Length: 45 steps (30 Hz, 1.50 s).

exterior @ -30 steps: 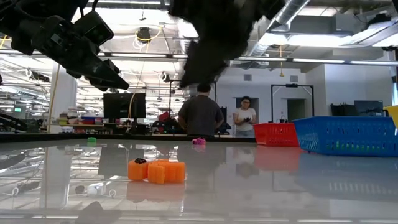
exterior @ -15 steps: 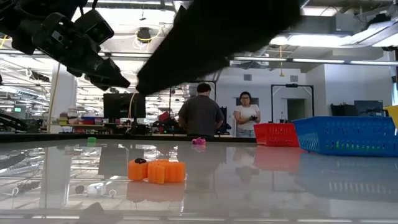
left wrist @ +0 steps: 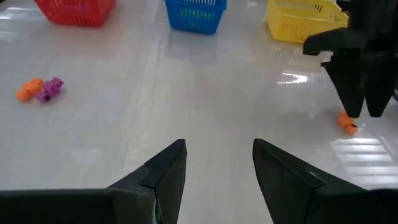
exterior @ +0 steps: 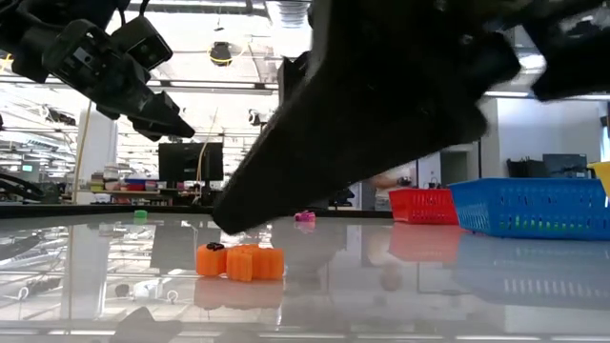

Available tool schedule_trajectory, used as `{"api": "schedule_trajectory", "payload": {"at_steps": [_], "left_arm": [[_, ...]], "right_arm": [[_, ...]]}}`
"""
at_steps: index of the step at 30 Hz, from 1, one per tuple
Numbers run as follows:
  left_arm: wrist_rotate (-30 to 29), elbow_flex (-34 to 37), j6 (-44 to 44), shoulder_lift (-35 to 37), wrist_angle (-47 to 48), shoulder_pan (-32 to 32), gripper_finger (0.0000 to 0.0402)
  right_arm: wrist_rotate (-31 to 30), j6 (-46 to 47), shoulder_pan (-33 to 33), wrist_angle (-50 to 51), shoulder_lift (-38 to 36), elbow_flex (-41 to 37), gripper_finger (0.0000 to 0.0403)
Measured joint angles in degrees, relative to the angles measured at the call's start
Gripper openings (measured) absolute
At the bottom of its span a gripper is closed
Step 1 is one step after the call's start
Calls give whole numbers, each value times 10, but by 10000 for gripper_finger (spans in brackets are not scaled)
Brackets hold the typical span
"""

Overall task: Sort Halloween decoration
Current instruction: Put the orange skeleton toy into the yellow basket

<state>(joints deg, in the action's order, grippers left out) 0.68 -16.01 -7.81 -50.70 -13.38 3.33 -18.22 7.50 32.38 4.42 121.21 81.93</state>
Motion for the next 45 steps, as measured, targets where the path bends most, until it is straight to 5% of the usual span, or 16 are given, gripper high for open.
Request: {"api": "schedule_trajectory", "payload": {"at_steps": [10, 19, 23, 31, 38, 45], "left_arm": [[-1, 0, 26, 0, 0, 0, 174], [-6, 0, 27, 0, 0, 0, 174], [-6, 0, 26, 0, -1, 0, 174], [-6, 0, 25, 0, 0, 0, 174], [-6, 0, 24, 0, 1, 0, 174], [-5, 0, 22, 0, 1, 0, 174]], "right_arm": [[30, 22, -12, -3, 27, 0, 217], [61, 32, -18, 29, 24, 2, 56], [69, 32, -18, 54, 9, 3, 42], [97, 89, -9, 283, -100, 32, 23], [156, 268, 20, 507, -197, 32, 25], [185, 415, 69, 597, -237, 1, 28]]}}
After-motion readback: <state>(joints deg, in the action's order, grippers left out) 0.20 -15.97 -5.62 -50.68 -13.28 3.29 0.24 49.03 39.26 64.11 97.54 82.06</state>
